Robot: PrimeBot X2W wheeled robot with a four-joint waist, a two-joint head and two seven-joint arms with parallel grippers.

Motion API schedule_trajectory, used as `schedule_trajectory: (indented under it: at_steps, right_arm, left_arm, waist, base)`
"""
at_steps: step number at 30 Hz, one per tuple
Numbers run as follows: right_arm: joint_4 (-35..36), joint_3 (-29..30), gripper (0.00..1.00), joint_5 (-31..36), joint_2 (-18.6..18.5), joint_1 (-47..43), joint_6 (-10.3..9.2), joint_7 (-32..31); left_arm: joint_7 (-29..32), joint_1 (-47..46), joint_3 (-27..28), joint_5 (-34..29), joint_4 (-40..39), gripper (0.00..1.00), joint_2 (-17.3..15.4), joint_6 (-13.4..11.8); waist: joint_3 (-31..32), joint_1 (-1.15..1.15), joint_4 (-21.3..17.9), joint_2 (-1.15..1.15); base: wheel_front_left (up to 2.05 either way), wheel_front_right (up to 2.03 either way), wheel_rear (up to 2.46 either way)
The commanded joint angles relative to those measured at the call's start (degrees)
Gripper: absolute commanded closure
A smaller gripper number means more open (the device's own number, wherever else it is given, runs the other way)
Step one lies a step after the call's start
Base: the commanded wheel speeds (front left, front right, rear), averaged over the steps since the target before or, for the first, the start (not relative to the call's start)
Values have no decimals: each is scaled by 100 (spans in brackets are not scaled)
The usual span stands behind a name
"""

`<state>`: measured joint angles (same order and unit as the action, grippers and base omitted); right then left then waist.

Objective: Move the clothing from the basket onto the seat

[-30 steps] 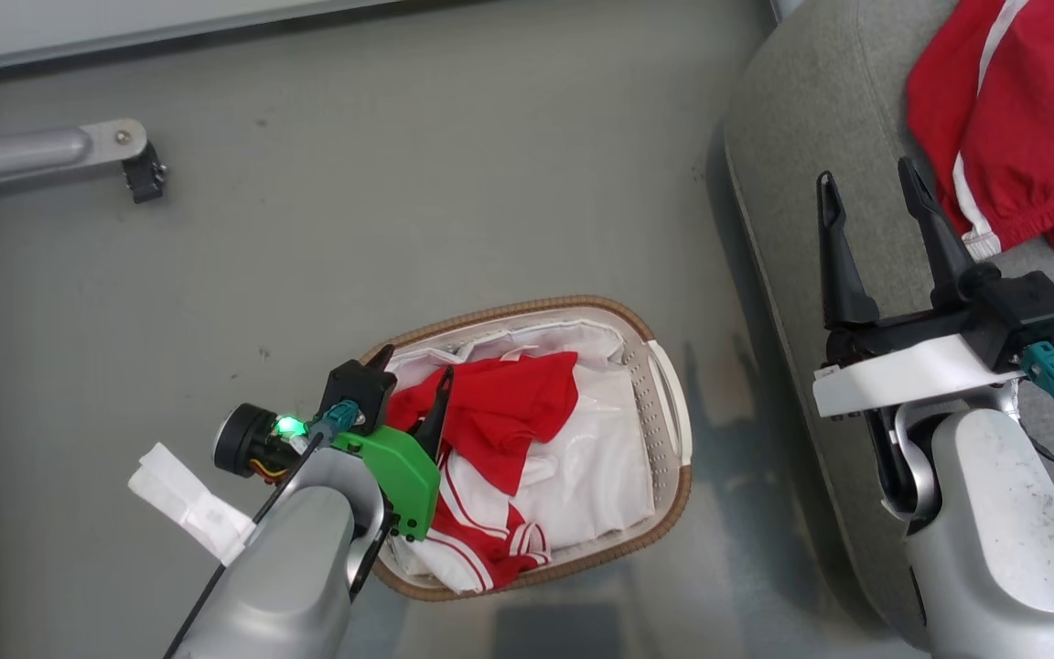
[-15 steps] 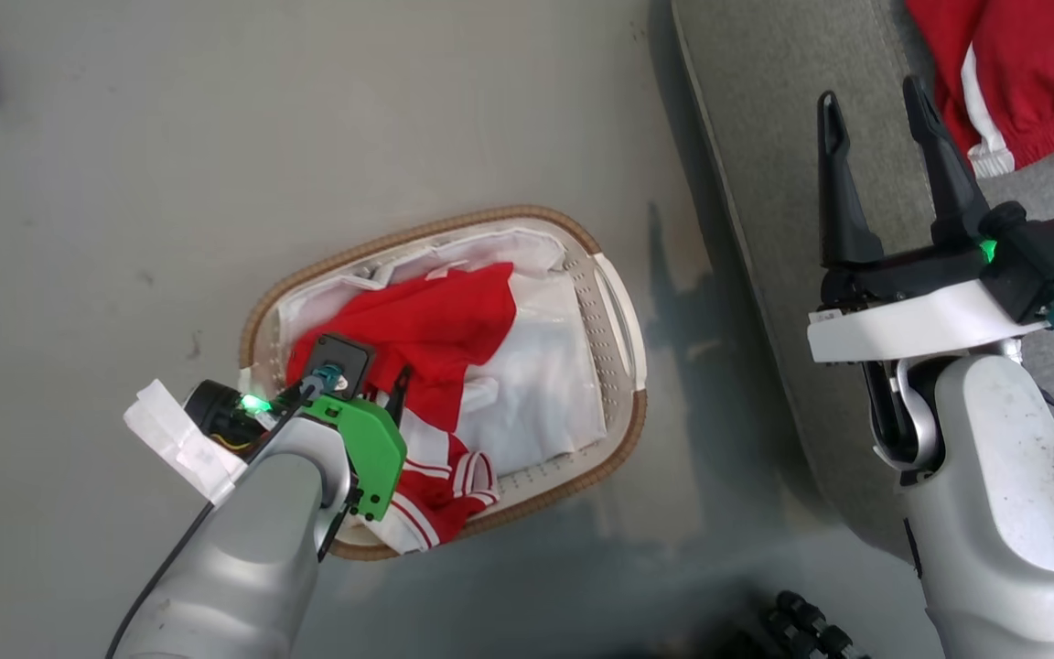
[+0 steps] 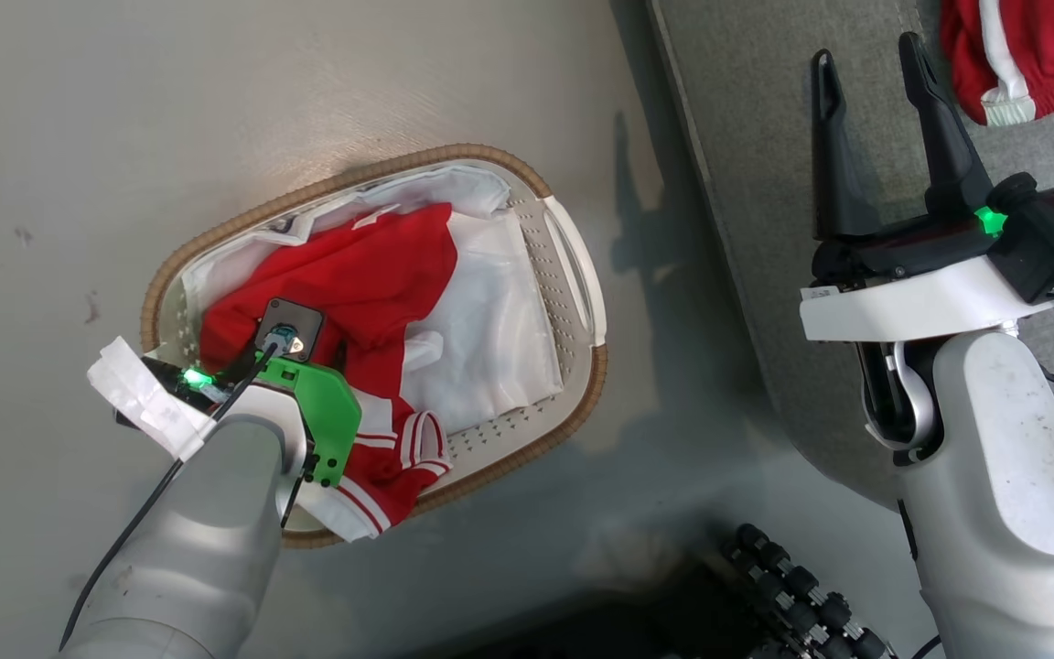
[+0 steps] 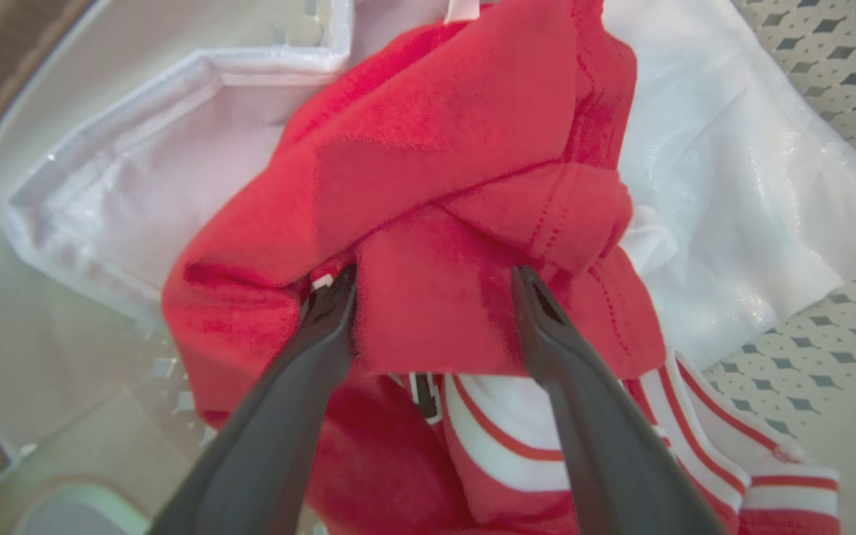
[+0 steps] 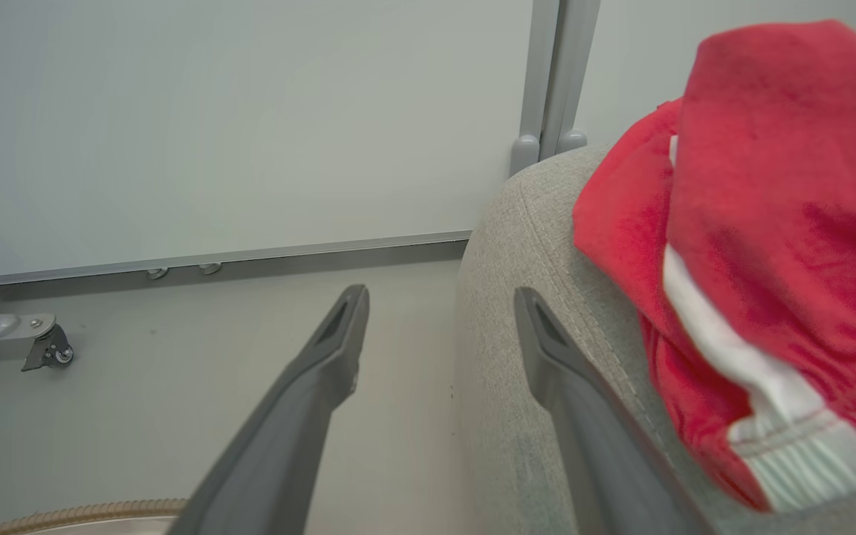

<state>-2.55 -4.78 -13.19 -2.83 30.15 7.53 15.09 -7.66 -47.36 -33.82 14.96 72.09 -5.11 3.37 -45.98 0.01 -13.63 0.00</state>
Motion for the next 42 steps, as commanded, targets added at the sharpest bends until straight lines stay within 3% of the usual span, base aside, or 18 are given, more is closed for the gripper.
schedule_trajectory:
  at_steps: [1, 6, 7, 8, 12, 19, 29, 42]
  right_arm:
    - [27, -27, 0, -56, -12, 84, -8, 11]
    - [35, -112, 0, -101, -12, 127, -8, 11]
    - [40, -128, 0, -106, -12, 135, -8, 11]
    - [42, -140, 0, -110, -12, 133, -8, 11]
    - [27, -177, 0, -138, -12, 121, -8, 11]
    - [-101, -117, 0, 51, -13, -35, -8, 11]
    - [-318, 8, 0, 440, -15, -256, -8, 11]
    - [-707, 209, 0, 791, -16, -969, -8, 11]
  left_arm:
    - [58, -114, 16, 68, 25, 0, -69, -90]
    - [196, -138, 25, 117, 79, 1, -69, -168]
    - [204, -143, 39, 140, 86, 13, -62, -169]
    - [205, -145, 49, 158, 90, 41, -61, -167]
    - [52, -135, 47, 205, 89, 100, -52, -133]
    - [-365, -16, -129, 147, -25, 100, 52, 53]
    - [-746, 192, -483, -22, -718, 100, 133, 253]
    - [-755, 630, -858, -318, -2342, 100, -363, 357]
  waist:
    - [-126, -1, -114, 0]
    - [-181, -1, -166, 0]
    - [-190, -1, -177, 0]
    - [-196, -1, -186, 0]
    - [-185, -1, -208, 0]
    - [118, -1, -57, 0]
    - [934, -1, 455, 0]
    - [2450, -1, 1035, 0]
  base:
    - [0, 0, 0]
    - [0, 0, 0]
    - [0, 0, 0]
    - [0, 0, 0]
    - [0, 0, 0]
    - [0, 0, 0]
    - [0, 0, 0]
    - [0, 0, 0]
